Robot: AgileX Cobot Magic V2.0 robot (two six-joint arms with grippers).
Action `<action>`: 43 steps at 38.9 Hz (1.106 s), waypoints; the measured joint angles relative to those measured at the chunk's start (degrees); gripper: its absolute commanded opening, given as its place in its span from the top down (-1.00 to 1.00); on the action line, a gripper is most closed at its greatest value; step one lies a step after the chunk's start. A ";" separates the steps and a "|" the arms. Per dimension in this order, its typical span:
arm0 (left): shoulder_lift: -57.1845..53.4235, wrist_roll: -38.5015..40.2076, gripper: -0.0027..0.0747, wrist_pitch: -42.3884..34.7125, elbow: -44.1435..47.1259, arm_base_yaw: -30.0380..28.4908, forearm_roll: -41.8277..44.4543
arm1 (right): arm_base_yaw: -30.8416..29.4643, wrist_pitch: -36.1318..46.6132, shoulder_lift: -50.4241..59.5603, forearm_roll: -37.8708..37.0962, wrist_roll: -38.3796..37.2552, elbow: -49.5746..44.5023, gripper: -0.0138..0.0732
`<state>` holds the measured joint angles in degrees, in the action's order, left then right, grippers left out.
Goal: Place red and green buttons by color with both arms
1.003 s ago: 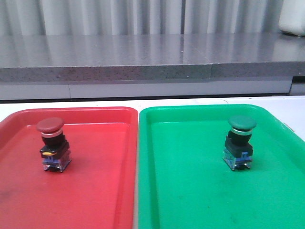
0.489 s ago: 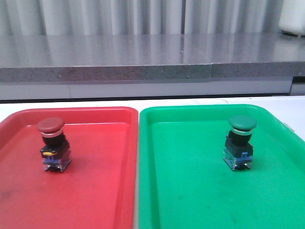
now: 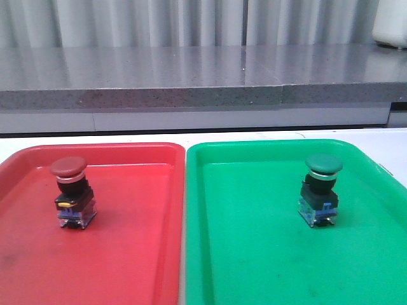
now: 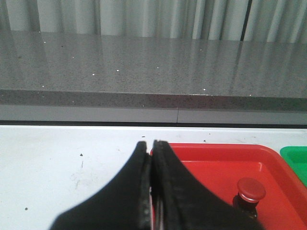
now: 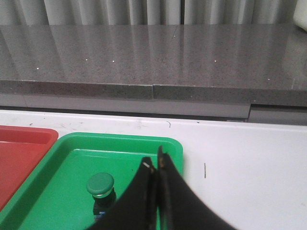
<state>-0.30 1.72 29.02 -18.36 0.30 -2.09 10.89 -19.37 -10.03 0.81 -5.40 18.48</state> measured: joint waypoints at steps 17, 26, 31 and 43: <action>0.00 0.00 0.98 -16.81 18.62 0.00 -1.98 | 0.00 0.00 0.00 -0.10 0.00 0.00 0.84; 0.00 0.00 0.98 -22.48 18.62 0.00 -3.25 | 0.00 0.00 0.00 -0.10 0.00 0.00 0.84; 0.00 0.00 0.98 -22.66 18.62 0.00 -3.29 | 0.00 0.00 0.00 -0.10 0.00 0.00 0.84; 0.00 0.00 0.98 -22.88 18.62 0.00 -3.38 | 0.00 0.00 0.00 -0.10 0.00 0.00 0.84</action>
<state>-0.30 1.72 6.14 0.26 0.30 -5.48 10.89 -19.37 -10.03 0.71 -5.40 18.48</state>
